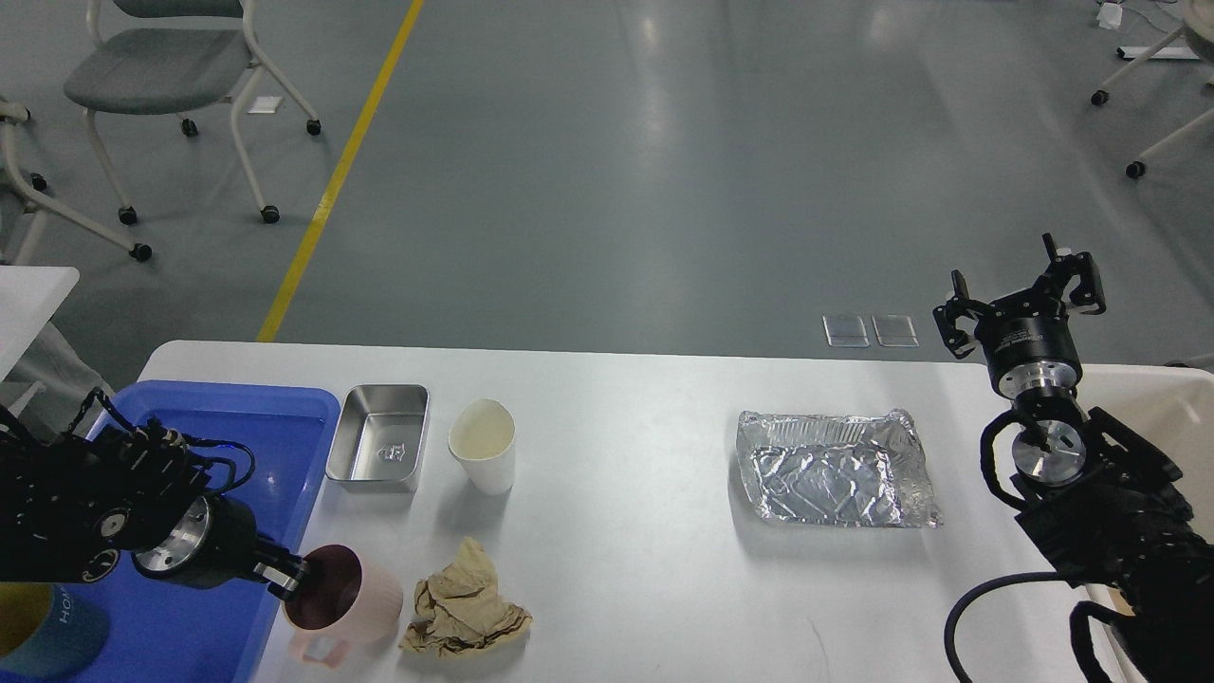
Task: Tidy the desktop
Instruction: 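Lift the pink mug and carry it over the blue tray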
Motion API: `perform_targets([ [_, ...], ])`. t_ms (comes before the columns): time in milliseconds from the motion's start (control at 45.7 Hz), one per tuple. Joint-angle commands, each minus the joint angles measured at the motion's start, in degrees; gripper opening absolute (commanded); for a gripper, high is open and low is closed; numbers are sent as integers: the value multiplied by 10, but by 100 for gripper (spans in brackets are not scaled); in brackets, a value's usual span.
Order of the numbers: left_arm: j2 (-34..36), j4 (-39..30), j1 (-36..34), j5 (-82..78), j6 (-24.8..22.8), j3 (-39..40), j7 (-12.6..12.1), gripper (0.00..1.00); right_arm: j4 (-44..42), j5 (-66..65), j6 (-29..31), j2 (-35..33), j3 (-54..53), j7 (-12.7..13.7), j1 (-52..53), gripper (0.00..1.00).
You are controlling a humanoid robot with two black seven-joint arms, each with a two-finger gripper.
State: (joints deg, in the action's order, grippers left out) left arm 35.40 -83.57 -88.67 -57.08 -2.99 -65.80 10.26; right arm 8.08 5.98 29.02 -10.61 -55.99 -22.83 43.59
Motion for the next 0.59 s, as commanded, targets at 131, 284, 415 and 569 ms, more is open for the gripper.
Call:
perform_targets([
  [131,28,-55,-92,0,-37,-18,9,0,0,0,1,0,-1,0,0,100],
  [284,56,-70,-175,0,-122,-18,15,0,1,0,1,0,-1,0,0,100],
  [415,91,-80,-241,0,-177,-18,27,0,1,0,1,0,-1,0,0,100],
  [569,143,-81,-323,0,-248,-15,34,0,0,0,1,-1,0,0,0,100],
])
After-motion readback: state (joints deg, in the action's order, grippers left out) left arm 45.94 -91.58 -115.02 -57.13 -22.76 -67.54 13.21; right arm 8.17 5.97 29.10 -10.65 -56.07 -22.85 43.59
